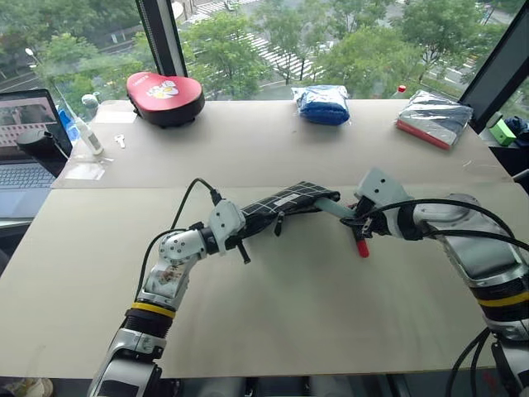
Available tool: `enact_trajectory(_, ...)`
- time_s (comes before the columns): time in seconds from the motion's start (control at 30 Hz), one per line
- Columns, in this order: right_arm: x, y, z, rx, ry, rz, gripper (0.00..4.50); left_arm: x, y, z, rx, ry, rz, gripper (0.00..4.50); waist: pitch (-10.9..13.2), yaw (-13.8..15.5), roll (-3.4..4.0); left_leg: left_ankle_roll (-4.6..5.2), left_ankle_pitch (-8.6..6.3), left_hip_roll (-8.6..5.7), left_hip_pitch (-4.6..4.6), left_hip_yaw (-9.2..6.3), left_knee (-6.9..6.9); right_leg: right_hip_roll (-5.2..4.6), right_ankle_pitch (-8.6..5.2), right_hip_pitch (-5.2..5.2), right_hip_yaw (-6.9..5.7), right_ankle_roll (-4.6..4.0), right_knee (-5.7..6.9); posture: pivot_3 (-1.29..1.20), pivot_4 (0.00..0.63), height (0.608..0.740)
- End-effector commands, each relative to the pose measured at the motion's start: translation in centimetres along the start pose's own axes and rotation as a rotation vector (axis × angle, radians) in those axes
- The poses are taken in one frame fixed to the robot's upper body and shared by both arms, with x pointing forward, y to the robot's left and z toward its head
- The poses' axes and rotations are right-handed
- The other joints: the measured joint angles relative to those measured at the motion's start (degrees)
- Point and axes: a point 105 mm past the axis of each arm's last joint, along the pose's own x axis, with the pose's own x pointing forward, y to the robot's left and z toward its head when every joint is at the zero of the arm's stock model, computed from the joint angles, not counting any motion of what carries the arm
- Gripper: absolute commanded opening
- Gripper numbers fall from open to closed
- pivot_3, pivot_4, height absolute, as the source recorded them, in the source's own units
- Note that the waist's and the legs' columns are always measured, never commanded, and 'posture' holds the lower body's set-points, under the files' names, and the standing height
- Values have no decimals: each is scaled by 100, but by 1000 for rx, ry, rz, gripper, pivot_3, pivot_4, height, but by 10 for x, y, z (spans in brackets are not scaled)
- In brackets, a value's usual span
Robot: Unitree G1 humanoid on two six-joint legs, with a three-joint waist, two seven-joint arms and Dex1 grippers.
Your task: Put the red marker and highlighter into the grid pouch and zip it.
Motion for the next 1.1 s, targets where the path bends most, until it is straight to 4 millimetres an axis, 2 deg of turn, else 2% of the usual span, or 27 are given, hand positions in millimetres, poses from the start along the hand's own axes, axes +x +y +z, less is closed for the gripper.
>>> enact_trajectory(0.03, 5, -1, 24, -226, -33, -28, 1051, 3, 3, 12, 33, -44, -5, 0, 0, 7, 0, -1, 1, 0, -1, 0, 0, 0, 0, -1, -1, 0, 1, 0, 150, 740)
enact_trajectory(0.13, 12, 6, 44, -417, -77, -32, 1051, 3, 3, 12, 34, -46, -6, 0, 0, 15, 0, -3, 2, -3, -6, -1, 4, 0, 0, -5, -2, 0, 0, 0, 150, 740)
enact_trajectory(0.23, 16, 12, 55, -605, -117, -49, 1051, 3, 2, 13, 34, -48, -5, 0, 0, 19, 0, -4, 3, -4, -7, -1, 4, 0, 0, -4, -3, 1, 0, 0, 150, 740)
enact_trajectory(0.33, 17, 20, 61, -727, -185, -35, 1051, 2, 2, 12, 32, -48, -3, 0, 0, 14, 0, -5, 3, -6, -7, -1, 4, 0, 0, -5, -2, 1, 0, 0, 150, 740)
enact_trajectory(0.43, 20, 25, 60, -841, -218, -38, 1051, 2, 2, 12, 30, -50, -1, 0, 0, 9, 0, -7, 4, -5, -5, -1, 4, 1, 0, -5, -3, 1, 1, 0, 150, 740)
enact_trajectory(0.63, 25, 25, 74, -976, -347, -121, 1051, 2, 3, 13, 28, -55, -2, 0, 0, 4, 0, -12, 7, -5, -2, 1, 2, 3, 0, -4, -1, 0, 2, 0, 150, 740)
enact_trajectory(0.73, 29, 25, 70, -982, -355, -117, 1051, 2, 3, 13, 26, -59, -4, 0, 0, 1, 0, -13, 8, -5, -1, 0, 1, 5, 0, -5, 0, 0, 4, 0, 150, 740)
enact_trajectory(0.8, 30, 26, 67, -971, -351, -100, 2081, 2, 3, 14, 26, -60, -3, 0, 0, 5, 0, -13, 8, -5, -2, 0, 1, 5, 1, -4, 0, 0, 3, 0, 150, 740)
enact_trajectory(0.9, 28, 23, 63, -894, -349, -83, 2938, 3, 3, 14, 26, -62, 0, 0, 0, 6, 0, -13, 8, -5, -1, -1, 1, 5, 1, -3, 0, -1, 3, 0, 150, 740)
enact_trajectory(1.0, 20, 2, 66, -825, -335, -157, 3962, 3, 4, 14, 25, -62, 3, 0, 0, 6, 0, -12, 8, -4, -1, 0, 1, 6, 1, -2, 1, -1, 3, 0, 150, 740)
enact_trajectory(1.1, 1, -19, 69, -726, -364, -211, 3962, 3, 4, 13, 24, -58, 7, 0, 0, 13, 0, -12, 8, -4, 0, -1, 2, 6, 1, -2, 1, -1, 3, 0, 150, 740)
